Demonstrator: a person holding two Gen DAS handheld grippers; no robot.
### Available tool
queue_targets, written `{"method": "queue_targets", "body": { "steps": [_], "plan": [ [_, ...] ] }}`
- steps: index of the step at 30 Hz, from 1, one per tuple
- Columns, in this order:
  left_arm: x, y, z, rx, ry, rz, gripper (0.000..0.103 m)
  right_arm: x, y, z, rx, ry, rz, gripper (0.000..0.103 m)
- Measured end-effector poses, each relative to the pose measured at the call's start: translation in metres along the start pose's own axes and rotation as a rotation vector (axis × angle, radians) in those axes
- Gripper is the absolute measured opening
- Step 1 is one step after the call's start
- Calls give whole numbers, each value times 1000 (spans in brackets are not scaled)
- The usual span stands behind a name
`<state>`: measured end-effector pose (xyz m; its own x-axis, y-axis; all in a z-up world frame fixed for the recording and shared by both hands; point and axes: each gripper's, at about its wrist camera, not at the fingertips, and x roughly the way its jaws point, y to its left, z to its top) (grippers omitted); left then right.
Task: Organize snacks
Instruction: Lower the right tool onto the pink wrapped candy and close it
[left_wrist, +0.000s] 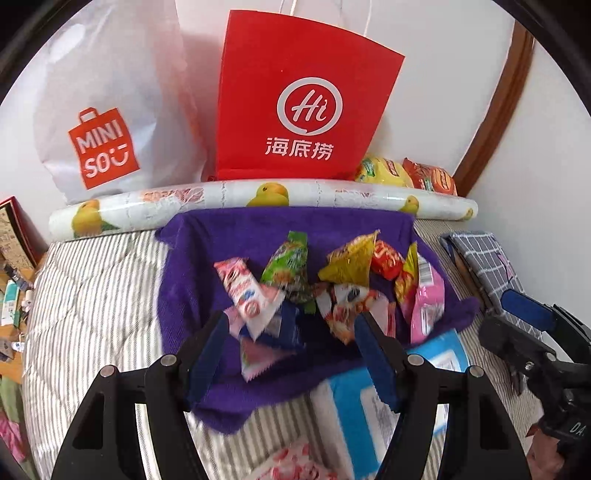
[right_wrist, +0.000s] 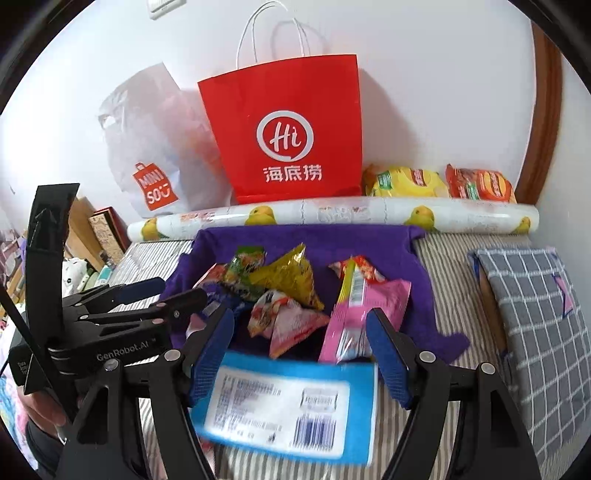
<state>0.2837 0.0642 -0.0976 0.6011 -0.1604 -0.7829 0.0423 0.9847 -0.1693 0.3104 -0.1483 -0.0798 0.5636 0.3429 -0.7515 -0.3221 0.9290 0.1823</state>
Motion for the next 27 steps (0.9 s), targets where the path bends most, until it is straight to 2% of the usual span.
{"method": "queue_targets", "body": {
  "steps": [3, 7, 11, 13, 19, 21, 27],
  "plan": [
    [-8, 5, -7, -11, 23, -15, 69, -16, 3, -13, 9, -7, 12, 73],
    [-27, 13, -16, -22, 10, 38, 69, -32, 11, -32, -1, -6, 18, 73],
    [-45, 24, -28, -47, 1, 66, 69, -40, 24, -55, -19, 28, 43, 59],
    [-51, 29, -34, -55, 5, 83, 69, -40, 31, -69, -23, 56, 63, 58],
    [-66, 41, -50, -59, 17, 103, 69, -35, 54, -104, -58, 114, 106, 59],
    [-72, 44, -53, -54, 15, 111, 69, -28, 64, -117, -75, 148, 133, 64],
    [-87, 54, -63, -46, -2, 128, 69, 1, 87, -142, -104, 236, 202, 69]
  ]
}}
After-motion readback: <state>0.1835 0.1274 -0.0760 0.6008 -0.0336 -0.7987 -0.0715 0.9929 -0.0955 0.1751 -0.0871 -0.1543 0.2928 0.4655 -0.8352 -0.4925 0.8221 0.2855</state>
